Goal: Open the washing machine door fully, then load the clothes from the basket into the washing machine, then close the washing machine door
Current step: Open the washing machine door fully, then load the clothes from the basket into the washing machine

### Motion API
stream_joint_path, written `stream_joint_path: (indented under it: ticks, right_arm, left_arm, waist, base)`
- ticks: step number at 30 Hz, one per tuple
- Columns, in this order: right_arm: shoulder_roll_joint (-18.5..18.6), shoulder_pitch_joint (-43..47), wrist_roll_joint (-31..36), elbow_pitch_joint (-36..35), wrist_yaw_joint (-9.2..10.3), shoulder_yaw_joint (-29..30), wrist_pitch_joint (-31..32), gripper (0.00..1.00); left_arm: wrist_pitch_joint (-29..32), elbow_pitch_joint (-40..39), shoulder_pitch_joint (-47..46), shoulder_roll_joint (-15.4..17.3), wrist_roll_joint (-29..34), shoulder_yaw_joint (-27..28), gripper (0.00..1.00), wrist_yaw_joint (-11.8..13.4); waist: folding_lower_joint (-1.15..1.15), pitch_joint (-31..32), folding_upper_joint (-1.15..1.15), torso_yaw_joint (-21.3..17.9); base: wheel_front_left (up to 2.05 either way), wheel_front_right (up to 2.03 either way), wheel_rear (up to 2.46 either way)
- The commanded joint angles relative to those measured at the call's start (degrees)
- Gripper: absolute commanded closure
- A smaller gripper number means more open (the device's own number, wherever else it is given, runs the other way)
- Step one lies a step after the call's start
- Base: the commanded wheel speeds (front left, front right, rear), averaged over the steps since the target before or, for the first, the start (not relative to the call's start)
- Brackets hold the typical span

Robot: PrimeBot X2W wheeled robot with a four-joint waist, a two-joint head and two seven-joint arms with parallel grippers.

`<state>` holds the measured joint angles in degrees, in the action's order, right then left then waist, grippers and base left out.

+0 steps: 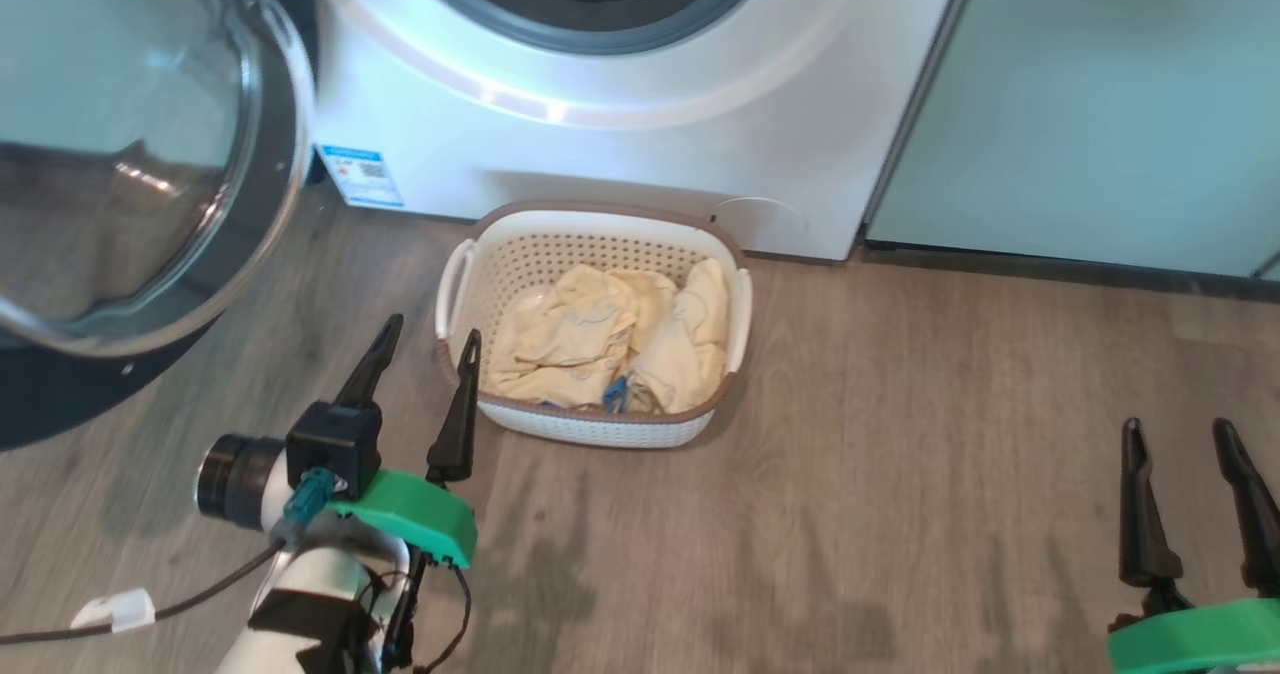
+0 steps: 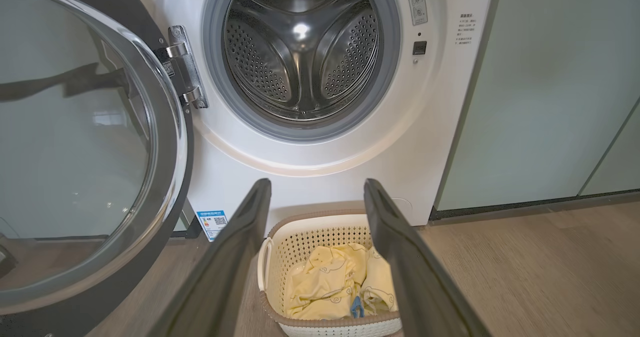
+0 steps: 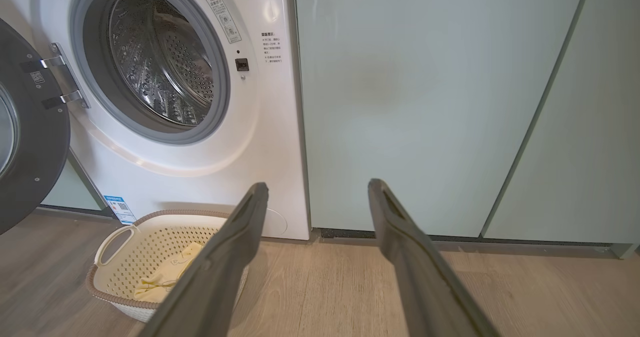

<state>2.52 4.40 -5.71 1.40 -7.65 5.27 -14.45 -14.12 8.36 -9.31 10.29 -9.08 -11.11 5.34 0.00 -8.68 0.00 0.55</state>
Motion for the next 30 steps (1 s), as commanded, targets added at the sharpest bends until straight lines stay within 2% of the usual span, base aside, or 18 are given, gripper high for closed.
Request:
stream_joint_path:
  ticks: [1, 13, 30]
  right_arm:
    - [0.4, -0.5, 0.6, -2.0, 0.16, -1.3, -0.5, 0.0]
    - [0.4, 0.7, 0.9, -3.0, 0.16, -2.0, -0.5, 0.0]
    - [0.4, 0.6, -0.1, -2.7, 0.16, -1.8, -0.5, 0.0]
  left_arm:
    - [0.0, -1.4, -1.2, 1.6, 0.3, 2.4, 0.0, 0.7]
    - [-0.1, -1.0, 0.1, 2.1, 0.0, 3.3, 0.0, 2.5]
    - [0.3, -0.9, -0.1, 3.1, 0.3, 2.3, 0.0, 3.2]
  waist:
    - [0.0, 0.6, 0.0, -1.7]
    - [0.0, 1.6, 0.0, -4.2]
    - [0.0, 1.6, 0.0, -5.2]
  base:
    - [0.0, 0.0, 0.0]
    - [0.0, 0.0, 0.0]
    - [0.0, 0.0, 0.0]
